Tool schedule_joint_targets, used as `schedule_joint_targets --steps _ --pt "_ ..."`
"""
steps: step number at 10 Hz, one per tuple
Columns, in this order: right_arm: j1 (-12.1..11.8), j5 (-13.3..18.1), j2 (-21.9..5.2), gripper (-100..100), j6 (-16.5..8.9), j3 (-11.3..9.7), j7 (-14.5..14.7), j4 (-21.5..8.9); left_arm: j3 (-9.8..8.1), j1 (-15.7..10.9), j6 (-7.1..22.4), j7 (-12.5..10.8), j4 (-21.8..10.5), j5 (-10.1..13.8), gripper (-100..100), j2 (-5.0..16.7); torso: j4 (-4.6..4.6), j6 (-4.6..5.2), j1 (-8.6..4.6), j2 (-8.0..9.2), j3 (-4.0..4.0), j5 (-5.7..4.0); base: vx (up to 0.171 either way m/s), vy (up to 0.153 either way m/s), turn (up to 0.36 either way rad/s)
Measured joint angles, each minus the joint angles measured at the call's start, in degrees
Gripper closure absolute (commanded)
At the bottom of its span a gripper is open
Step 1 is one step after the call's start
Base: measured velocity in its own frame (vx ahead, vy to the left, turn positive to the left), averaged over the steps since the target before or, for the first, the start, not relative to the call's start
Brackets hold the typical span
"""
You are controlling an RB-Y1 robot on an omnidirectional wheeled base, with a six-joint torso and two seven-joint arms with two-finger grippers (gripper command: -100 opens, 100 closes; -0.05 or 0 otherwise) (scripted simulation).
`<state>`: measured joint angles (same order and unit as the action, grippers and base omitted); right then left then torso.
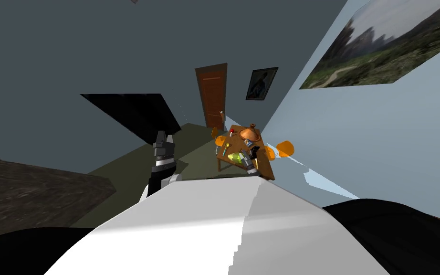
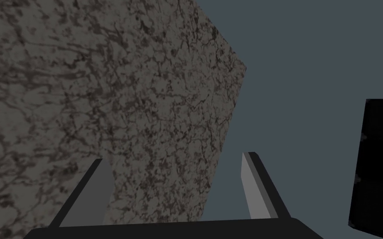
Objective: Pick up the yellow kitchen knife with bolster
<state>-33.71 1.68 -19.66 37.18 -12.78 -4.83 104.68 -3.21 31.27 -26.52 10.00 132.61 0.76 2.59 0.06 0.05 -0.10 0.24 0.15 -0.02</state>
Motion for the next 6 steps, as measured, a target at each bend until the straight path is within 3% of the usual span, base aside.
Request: schedule_joint_targets --steps 2,3,6 --pt "-0.73 -0.41 -1.72 -100 -0.89 -1.31 -0.81 -2.18 0.00 0.00 0.00 0.00 0.00 0.00 0 0.00 -0.01 -0.02 0.03 -0.06 -0.03 0.01 -0.031 0.006 0.077" --pt "-0.96 -0.50 -2.00 -100 -0.71 -1.42 -0.91 -2.88 0.00 0.01 0.00 0.00 0.00 0.00 0 0.00 -0.03 0.00 0.02 -0.16 -0.09 0.01 -0.028 0.014 0.341" --pt "-1.84 -1.26 -4.69 -100 -0.18 -3.34 -2.31 -7.72 0.00 -0.01 0.00 0.00 0.00 0.00 0 0.00 -0.02 -0.03 0.05 -0.09 -0.06 0.01 -0.042 0.012 0.162"
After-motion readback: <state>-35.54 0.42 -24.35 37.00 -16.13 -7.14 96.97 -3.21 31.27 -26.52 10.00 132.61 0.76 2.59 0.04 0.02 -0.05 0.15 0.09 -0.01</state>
